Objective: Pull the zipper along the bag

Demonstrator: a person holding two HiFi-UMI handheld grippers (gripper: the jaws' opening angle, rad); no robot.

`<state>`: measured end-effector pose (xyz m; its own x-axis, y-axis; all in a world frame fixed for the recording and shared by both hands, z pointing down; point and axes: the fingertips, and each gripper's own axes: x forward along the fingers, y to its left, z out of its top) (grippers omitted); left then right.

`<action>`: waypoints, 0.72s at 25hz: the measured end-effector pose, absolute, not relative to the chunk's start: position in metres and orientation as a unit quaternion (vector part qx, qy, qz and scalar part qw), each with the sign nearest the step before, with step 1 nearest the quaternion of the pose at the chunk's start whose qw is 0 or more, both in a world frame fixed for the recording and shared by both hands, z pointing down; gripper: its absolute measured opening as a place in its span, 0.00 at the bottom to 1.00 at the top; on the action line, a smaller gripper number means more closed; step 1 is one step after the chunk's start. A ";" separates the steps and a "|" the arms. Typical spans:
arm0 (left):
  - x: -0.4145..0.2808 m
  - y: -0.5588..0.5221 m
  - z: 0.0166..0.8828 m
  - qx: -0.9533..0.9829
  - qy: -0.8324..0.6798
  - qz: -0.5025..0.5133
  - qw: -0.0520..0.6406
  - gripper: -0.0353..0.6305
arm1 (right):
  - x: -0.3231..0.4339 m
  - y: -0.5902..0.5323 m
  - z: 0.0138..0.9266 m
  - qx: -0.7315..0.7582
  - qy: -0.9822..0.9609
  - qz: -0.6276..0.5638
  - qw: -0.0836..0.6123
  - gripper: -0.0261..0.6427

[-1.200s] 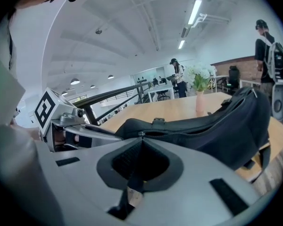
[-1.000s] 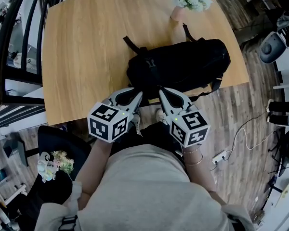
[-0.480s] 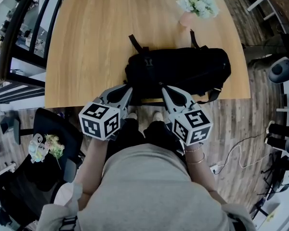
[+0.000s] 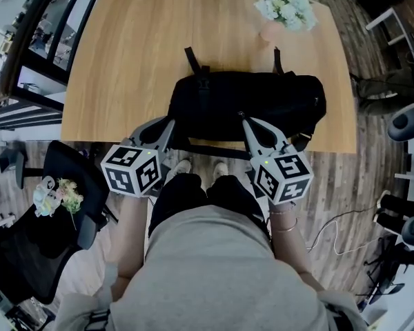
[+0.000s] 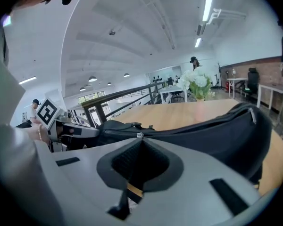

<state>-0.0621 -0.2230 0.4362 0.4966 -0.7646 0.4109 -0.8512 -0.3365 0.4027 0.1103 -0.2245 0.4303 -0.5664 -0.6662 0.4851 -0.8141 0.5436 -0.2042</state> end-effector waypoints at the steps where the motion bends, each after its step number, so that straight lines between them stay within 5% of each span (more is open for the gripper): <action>1: -0.063 -0.224 0.436 0.810 -0.503 0.073 0.292 0.11 | 0.115 -0.227 0.429 0.432 -0.860 0.206 0.178 0.06; 18: -0.064 -0.221 0.437 0.767 -0.578 0.069 0.271 0.11 | 0.167 -0.242 0.422 0.426 -0.868 0.190 0.173 0.05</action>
